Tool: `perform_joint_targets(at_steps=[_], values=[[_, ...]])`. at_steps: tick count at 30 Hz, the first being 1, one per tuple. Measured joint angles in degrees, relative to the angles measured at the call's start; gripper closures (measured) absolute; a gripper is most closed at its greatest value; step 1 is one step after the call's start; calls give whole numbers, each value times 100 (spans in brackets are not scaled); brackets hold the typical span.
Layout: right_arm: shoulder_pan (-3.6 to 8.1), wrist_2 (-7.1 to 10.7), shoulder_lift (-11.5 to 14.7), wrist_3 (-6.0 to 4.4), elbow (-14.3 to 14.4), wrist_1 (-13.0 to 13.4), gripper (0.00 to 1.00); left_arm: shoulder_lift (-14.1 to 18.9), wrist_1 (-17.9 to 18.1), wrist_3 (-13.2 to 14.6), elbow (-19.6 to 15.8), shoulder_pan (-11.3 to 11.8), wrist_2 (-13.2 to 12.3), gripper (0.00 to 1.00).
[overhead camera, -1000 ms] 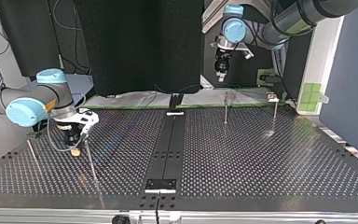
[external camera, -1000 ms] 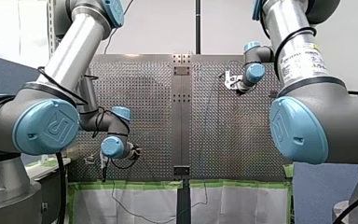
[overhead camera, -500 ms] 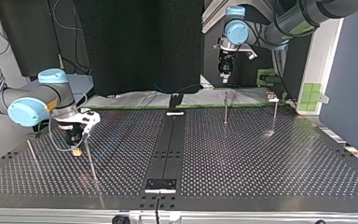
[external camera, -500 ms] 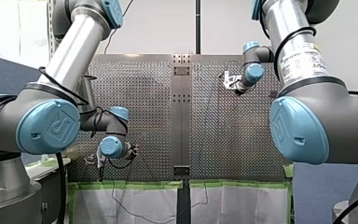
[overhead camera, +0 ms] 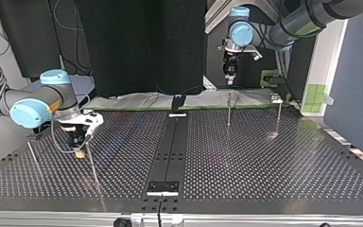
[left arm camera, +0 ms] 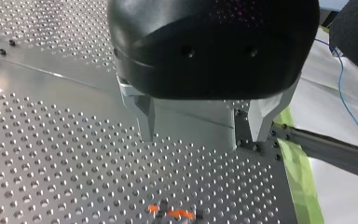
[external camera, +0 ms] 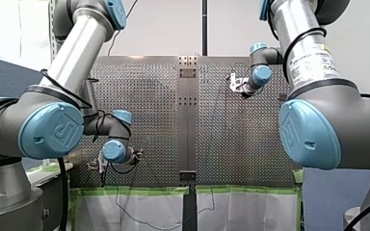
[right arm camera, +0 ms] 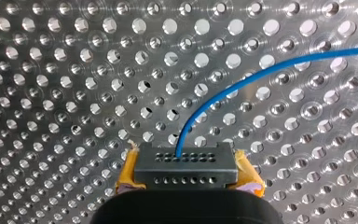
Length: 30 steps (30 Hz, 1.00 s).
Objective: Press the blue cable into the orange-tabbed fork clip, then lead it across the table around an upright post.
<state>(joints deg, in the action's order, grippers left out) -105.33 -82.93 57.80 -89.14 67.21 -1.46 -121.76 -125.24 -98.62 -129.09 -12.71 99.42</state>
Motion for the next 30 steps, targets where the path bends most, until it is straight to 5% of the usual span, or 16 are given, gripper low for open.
perform_joint_targets(at_steps=[11,30], values=[[-38,-5,0,0,0,-9,100,0,-79,68,0,116,465,0],[-63,-13,-1,10,0,-13,100,-6,-68,285,0,237,724,0]])
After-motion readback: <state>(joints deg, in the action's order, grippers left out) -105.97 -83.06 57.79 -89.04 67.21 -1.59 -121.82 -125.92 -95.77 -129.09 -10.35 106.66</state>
